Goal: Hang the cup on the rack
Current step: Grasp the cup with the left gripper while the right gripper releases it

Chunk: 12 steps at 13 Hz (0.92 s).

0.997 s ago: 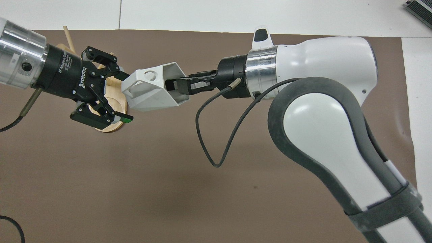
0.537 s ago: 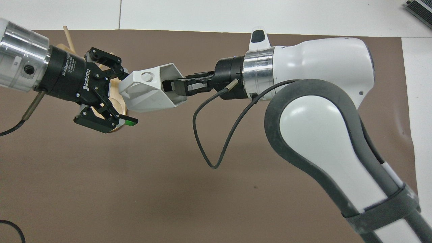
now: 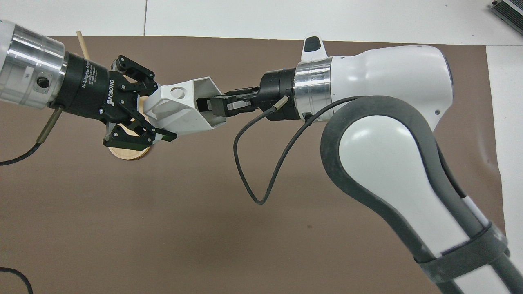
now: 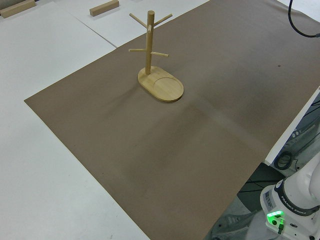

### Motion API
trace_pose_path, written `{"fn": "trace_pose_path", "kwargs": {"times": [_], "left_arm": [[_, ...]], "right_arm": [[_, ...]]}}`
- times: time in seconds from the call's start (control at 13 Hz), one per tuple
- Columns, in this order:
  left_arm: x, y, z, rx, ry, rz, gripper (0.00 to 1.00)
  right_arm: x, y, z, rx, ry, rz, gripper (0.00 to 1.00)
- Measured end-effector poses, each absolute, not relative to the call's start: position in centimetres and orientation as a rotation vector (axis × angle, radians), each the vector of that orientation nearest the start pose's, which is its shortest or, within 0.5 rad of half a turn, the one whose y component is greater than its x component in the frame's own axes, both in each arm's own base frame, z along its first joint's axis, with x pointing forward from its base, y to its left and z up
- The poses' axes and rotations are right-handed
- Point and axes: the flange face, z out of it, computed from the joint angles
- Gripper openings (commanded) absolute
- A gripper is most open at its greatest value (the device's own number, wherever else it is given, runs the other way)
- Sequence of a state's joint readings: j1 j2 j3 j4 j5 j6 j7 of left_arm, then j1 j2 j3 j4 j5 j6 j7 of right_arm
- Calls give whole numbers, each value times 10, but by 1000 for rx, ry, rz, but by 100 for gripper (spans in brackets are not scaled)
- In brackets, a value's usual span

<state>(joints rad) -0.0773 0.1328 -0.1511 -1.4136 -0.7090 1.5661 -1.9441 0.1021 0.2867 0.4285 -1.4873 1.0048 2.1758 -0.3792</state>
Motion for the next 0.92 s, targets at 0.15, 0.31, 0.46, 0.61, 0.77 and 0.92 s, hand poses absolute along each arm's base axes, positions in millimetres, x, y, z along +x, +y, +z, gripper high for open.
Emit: {"fn": "trace_pose_path", "kwargs": {"times": [0.15,0.31,0.46,0.61,0.77,0.92], "left_arm": [[562,-195,651,1734,1995,-870,0],[560,-195,651,1730,1996,-866,0],[559,-194,652,1728,1997,-864,0],[559,-194,653,1721,2000,-862,0],[559,-193,654,1711,2004,-857,0],[559,-191,656,1705,2007,-853,0]], "right_arm": [[592,338,589,-2005,-444,-337,0],[591,338,589,-2004,-446,-334,0],[591,339,590,-2005,-435,-326,12],[591,339,591,-2010,-397,-309,28],[592,338,592,-2016,-342,-282,60],[592,338,592,-2019,-315,-268,100]]}}
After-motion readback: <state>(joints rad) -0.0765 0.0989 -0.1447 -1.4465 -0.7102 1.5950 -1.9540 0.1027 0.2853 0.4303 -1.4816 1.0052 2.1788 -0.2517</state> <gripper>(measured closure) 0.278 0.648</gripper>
